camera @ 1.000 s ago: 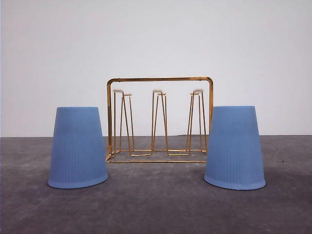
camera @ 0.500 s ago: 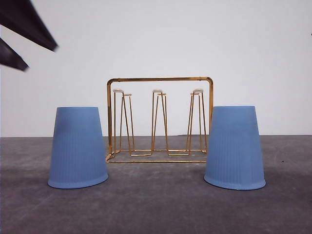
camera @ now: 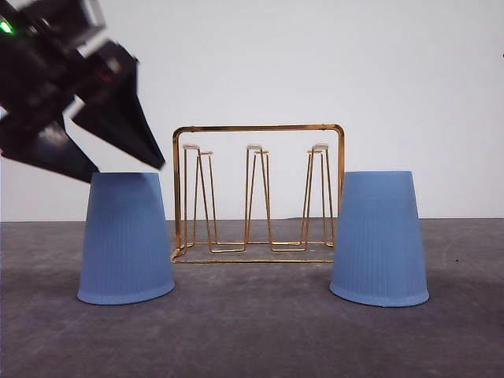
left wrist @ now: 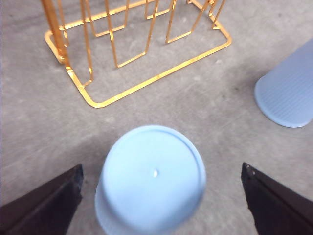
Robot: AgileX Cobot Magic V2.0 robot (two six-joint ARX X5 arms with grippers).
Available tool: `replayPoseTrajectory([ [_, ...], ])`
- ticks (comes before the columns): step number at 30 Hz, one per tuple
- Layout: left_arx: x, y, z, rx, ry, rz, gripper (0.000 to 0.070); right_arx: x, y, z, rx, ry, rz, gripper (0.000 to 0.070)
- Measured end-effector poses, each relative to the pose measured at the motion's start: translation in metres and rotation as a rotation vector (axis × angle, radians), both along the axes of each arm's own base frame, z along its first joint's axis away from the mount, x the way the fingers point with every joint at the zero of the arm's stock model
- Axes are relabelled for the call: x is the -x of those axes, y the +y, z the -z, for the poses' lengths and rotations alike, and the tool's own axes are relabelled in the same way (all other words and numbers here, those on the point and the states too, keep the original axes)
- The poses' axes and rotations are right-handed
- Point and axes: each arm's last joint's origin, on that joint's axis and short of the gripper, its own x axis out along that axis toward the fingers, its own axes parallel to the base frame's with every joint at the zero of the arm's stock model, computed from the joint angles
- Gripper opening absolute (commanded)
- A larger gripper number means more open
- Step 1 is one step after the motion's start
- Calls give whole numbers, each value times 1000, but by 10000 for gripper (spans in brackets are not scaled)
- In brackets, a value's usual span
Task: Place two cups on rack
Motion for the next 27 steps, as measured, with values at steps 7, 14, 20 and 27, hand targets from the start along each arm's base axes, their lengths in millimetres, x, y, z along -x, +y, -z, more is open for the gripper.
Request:
replayPoseTrajectory([
  [7,-12,-8,24,-39,73,6,634,0,0,0,0,0,0,428],
  [14,-19,-11,33,-60,76,-14,511,0,0,0,0,0,0,428],
  [20,-20,-11,31,-53,70,-26,382,0,0,0,0,0,0,428],
  [27,-19,-11,17,-36,134,-69,382,0,0,0,0,0,0,428],
])
